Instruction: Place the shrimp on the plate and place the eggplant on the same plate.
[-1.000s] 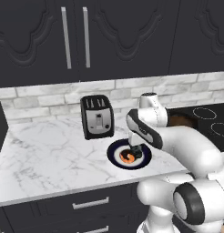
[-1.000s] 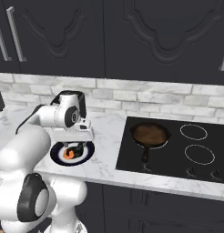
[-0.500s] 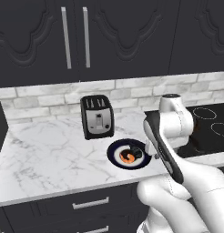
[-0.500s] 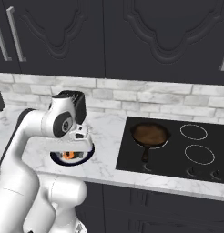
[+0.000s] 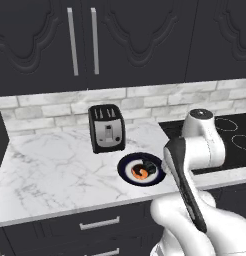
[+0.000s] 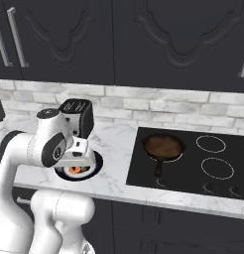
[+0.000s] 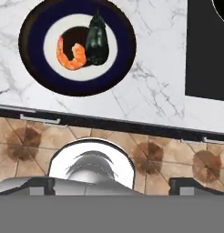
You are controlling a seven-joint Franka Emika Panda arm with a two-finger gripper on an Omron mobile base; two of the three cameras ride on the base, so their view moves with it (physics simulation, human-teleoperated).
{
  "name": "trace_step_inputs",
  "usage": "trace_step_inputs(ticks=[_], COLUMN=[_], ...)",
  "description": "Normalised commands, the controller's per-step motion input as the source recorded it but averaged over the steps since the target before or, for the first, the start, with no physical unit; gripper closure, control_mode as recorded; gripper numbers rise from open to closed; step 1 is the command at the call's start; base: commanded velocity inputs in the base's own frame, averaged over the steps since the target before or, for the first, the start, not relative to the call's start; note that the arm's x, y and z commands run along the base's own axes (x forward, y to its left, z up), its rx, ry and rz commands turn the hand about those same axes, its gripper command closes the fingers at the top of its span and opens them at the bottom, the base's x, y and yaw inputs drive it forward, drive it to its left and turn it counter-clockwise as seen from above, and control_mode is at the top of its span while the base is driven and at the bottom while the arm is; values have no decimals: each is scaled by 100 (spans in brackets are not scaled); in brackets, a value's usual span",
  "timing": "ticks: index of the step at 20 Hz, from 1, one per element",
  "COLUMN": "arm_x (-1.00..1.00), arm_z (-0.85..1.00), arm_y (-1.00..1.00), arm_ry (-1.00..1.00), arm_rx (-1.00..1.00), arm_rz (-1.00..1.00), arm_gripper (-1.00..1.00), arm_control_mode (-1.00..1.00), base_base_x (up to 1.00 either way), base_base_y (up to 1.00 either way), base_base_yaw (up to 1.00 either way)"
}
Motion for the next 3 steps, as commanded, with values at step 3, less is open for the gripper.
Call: trace_step_inputs(ticks=[3], arm_x=[31], arm_z=[16], arm_y=[31], arm_ry=[-16], arm_rx=[0], arm_rz=[-9], arm_gripper=[-100], arm_control_mode=[-100], base_base_x=[0], base_base_y=[0], base_base_yaw=[0])
